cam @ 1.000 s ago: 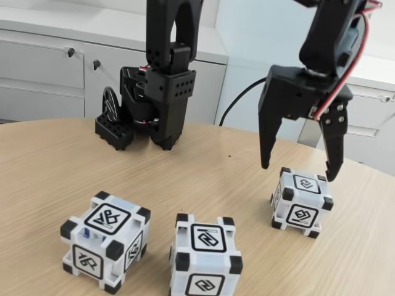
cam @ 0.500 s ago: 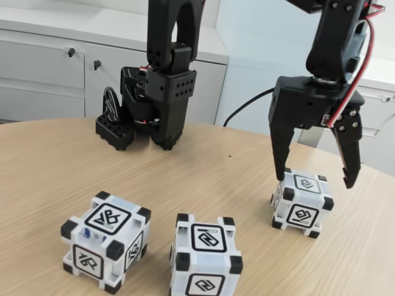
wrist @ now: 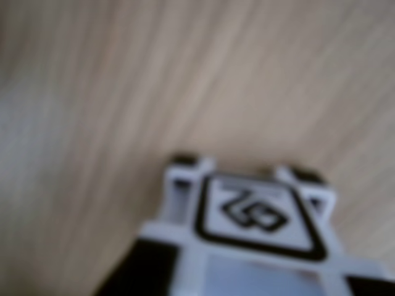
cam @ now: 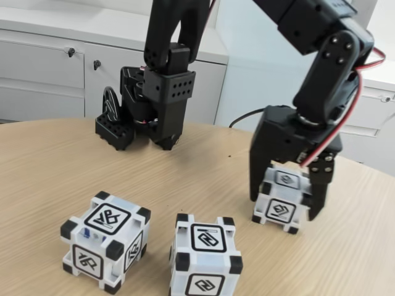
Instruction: Stack cubes from left to right.
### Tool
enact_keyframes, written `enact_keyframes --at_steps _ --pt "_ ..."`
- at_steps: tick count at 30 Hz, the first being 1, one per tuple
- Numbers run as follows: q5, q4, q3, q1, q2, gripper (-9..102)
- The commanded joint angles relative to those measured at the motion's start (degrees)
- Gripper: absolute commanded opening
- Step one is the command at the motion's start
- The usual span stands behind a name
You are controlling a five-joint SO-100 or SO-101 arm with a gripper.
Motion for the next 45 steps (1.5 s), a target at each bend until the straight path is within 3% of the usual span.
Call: enact_keyframes --at_steps 1,9,19,28,37,45 --pt "0.18 -0.18 -1.67 0.79 0.97 21" --pt "4.22 0.79 -1.76 0.35 2.99 17" --pt "7.12 1.05 -0.79 2.11 25.22 18" --pt "3.60 7.21 -1.67 21.45 30.85 19" --pt "-2.99 7.47 -1.67 42.89 30.23 19" --pt "-6.68 7.12 -0.70 50.45 29.71 18"
